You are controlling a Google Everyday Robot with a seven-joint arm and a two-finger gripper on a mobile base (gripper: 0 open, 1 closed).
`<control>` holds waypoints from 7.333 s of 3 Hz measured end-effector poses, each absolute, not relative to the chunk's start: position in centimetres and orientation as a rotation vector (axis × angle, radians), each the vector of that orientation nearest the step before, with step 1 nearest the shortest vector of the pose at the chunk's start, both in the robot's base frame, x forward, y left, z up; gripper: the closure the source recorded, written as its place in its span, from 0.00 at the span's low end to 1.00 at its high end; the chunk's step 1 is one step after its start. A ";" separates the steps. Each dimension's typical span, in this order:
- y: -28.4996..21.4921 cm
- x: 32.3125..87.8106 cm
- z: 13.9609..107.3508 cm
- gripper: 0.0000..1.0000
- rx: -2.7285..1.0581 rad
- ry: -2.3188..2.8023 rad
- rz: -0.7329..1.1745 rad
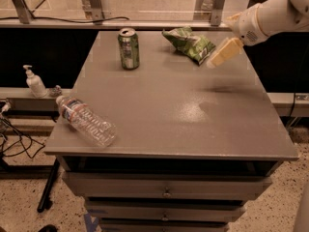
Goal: Move green jalapeno chip bag near water bottle
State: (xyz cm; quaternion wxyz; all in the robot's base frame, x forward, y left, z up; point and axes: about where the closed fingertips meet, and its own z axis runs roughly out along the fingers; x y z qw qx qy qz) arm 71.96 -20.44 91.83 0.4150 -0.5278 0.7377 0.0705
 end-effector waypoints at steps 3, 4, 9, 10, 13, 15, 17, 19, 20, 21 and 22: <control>-17.8 80.0 86.3 0.18 -1.166 1.920 0.282; -17.6 80.6 86.0 0.41 -1.150 1.924 0.287; -18.7 72.4 90.4 1.00 -1.285 1.887 0.283; -17.6 66.8 90.1 1.00 -1.361 1.894 0.425; -11.4 53.5 93.7 1.00 -1.546 1.719 0.813; -7.0 49.0 92.6 1.00 -1.605 1.663 0.950; -4.6 48.6 89.7 1.00 -1.617 1.627 0.949; -4.2 49.1 88.4 0.59 -1.629 1.603 0.927; -4.4 49.2 88.0 0.36 -1.629 1.601 0.917; -4.5 49.4 87.8 0.13 -1.633 1.599 0.905; -4.9 49.6 87.7 0.00 -1.635 1.597 0.887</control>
Offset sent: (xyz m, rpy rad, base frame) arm 0.0993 0.0244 -0.0501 0.1379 0.0574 -0.1157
